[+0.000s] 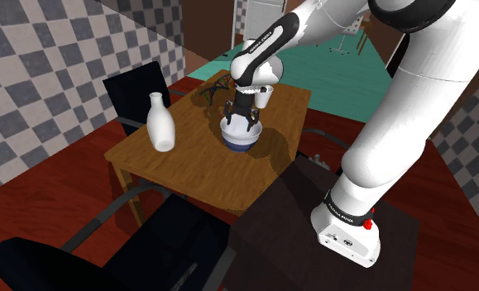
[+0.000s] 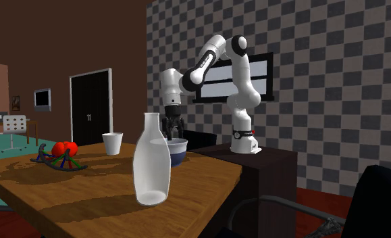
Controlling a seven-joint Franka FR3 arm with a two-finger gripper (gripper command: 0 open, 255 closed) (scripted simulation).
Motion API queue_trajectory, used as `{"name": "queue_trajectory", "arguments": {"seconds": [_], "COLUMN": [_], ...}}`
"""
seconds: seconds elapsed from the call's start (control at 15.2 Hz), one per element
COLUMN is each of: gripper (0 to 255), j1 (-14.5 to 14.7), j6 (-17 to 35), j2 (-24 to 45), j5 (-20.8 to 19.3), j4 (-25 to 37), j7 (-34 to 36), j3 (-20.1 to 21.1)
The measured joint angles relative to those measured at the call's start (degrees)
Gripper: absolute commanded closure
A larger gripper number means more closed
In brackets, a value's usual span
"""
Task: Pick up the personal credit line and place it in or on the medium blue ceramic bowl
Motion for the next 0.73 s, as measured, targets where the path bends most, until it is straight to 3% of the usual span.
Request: {"name": "queue_trajectory", "arguments": {"seconds": [0.4,0.73], "gripper": [0,0], "j1": [-0.61,-0.58], "j6": [-6.53,-7.38], "j2": [-4.27,-4.95], "j5": [-0.68,-0.72], "j4": [2.28,2.38], "j7": [0.19,0.38], "j3": [-0.58,-0.55]}}
